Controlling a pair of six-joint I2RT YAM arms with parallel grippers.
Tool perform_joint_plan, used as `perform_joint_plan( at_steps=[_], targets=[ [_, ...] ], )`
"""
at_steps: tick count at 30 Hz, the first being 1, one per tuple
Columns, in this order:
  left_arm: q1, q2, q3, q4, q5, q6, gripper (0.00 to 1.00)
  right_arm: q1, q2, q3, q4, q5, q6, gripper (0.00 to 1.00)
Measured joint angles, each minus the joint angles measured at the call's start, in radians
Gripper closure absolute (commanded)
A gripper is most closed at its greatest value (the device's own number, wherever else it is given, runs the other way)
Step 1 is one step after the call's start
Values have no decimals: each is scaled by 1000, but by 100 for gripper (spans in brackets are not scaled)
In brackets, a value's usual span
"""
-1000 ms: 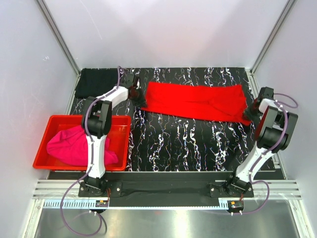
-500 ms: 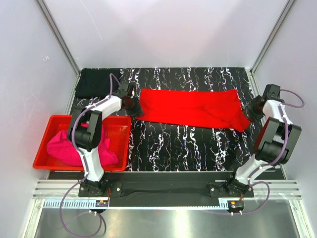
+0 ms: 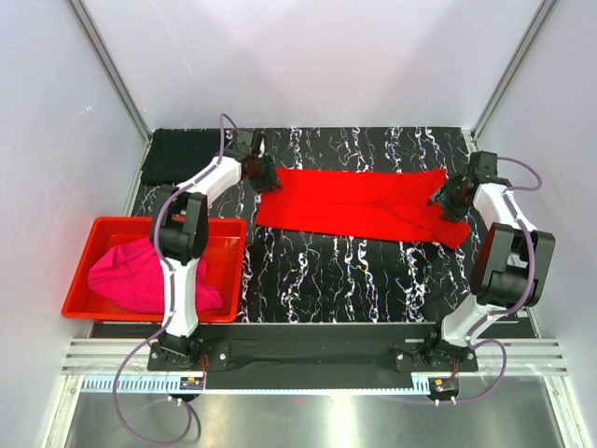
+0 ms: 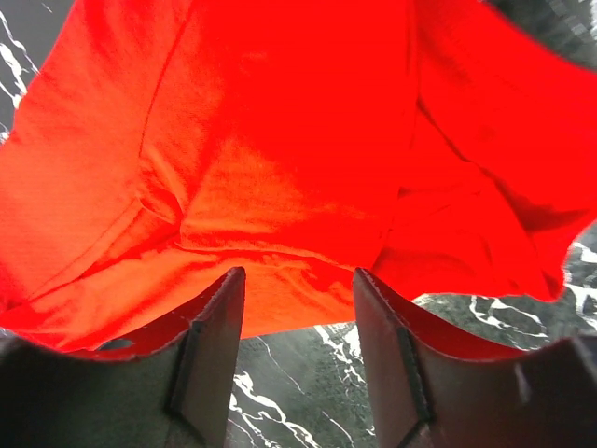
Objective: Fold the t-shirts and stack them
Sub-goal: Fold the tshirt
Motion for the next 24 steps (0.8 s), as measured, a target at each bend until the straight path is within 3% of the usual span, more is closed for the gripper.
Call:
perform_joint_plan(
  at_steps=[11, 18, 24],
  targets=[
    [20, 127, 69, -28, 9, 8, 64, 32, 106, 34, 46, -25, 49, 46],
    [24, 98, 34, -11, 14, 18, 61, 45, 127, 34, 47, -14, 76, 42],
    [13, 15, 2, -11, 34, 16, 62, 45, 127, 18, 56, -5, 76, 45]
  ],
)
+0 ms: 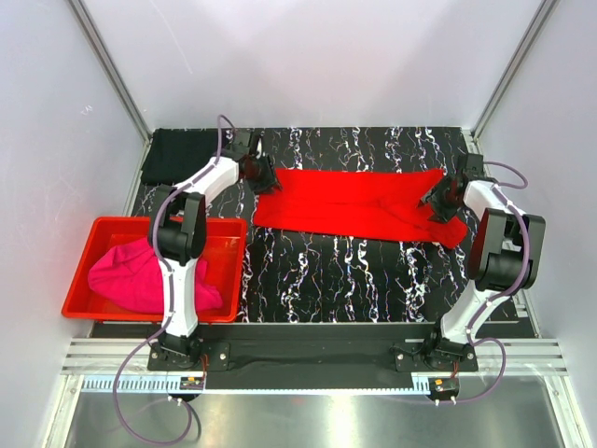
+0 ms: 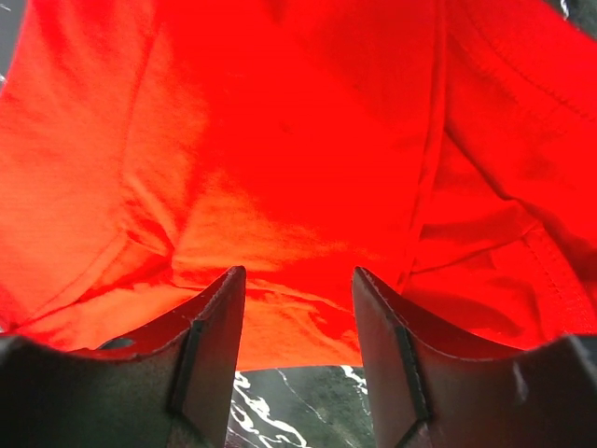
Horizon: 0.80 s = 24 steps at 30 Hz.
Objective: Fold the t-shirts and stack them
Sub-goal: Fold the tshirt
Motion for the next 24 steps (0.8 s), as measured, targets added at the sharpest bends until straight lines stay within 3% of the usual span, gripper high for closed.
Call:
perform_joint_plan(
  at_steps=[12, 24],
  targets=[
    [-78, -112, -76, 53, 47, -13, 62, 4, -14, -128, 27, 25, 1, 50],
    [-82, -124, -133, 68, 56, -14, 62, 5, -149, -186, 30, 77, -13, 48]
  ],
)
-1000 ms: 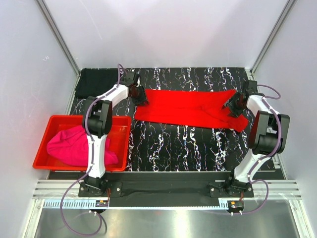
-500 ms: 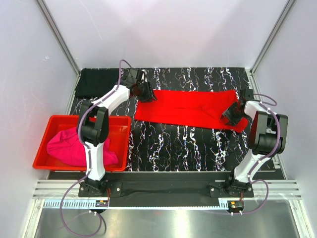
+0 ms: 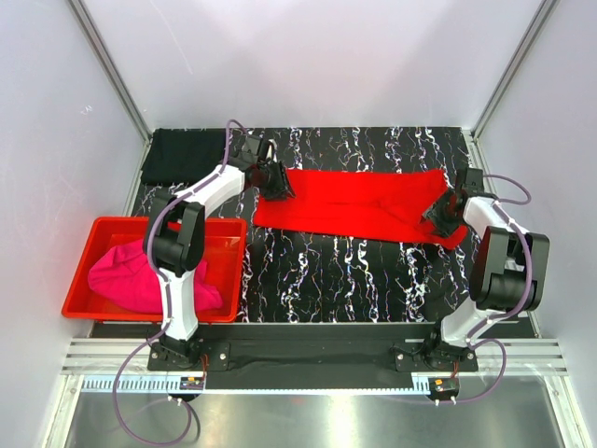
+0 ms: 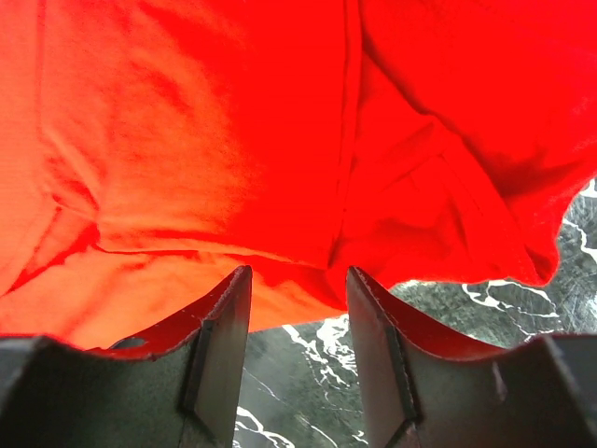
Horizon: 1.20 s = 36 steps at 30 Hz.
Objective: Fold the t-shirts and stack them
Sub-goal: Fold the tshirt
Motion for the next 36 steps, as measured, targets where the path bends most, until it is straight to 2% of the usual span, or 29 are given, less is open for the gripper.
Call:
perform_joint_plan(
  at_steps=[13, 17, 22, 27, 31, 33, 36],
  targets=[
    [-18, 0, 0, -2, 4, -3, 63, 0, 82, -23, 72, -10, 2, 52],
    [-18, 0, 0, -2, 4, -3, 63, 0, 83, -23, 77, -6, 1, 58],
    [-18, 0, 0, -1, 4, -3, 63, 0, 83, -9, 67, -6, 1, 62],
    [-19, 0, 0, -1, 4, -3, 63, 0, 83, 12, 60, -6, 1, 73],
    [-19, 0, 0, -1, 5, -3, 63, 0, 91, 26, 60, -11, 1, 76],
    [-19, 0, 0, -1, 5, -3, 63, 0, 108, 31, 62, -11, 2, 75],
    [-21, 0, 0, -1, 8, -3, 64, 0, 128, 32, 62, -14, 3, 69]
  ],
)
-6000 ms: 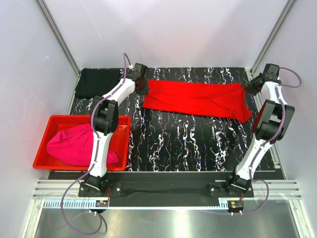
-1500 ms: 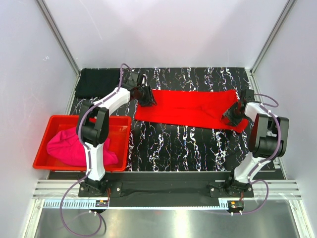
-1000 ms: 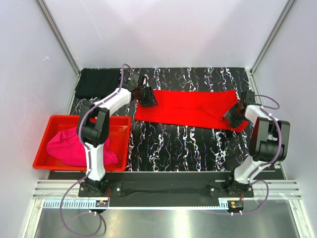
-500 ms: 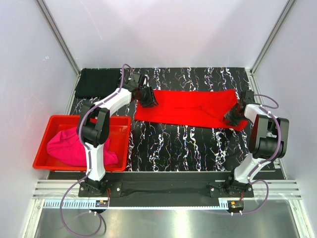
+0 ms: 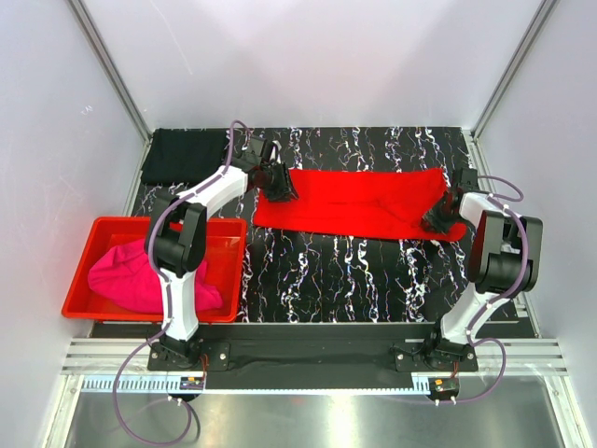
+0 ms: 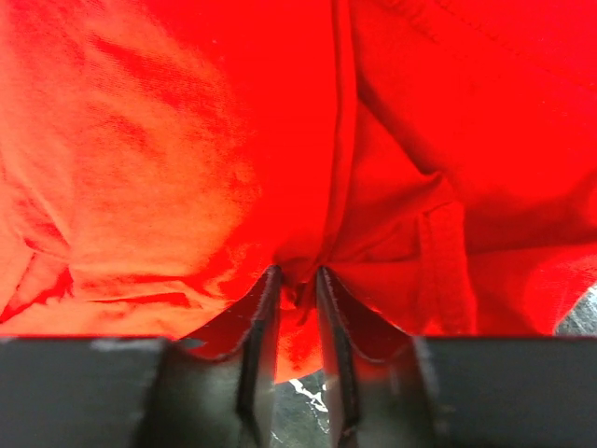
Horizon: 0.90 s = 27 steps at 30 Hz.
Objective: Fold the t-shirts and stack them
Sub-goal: Fold the tshirt
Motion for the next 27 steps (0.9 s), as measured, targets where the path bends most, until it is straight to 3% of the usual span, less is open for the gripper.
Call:
perform_joint_plan(
  at_steps=[7, 12, 21, 27],
  targets=[
    [-13, 0, 0, -1, 8, -3, 64, -2, -12, 0, -11, 2, 5, 42],
    [-19, -42, -10, -20, 3, 0, 64, -40, -57, -45, -29, 1, -8, 33],
    [-35, -143, -45, -35, 3, 116, 65, -135, -175, -78, -91, -16, -33, 33],
    [-101, -157, -150, -106, 20, 197, 66, -134, -189, -79, -113, -65, 19, 49]
  ],
)
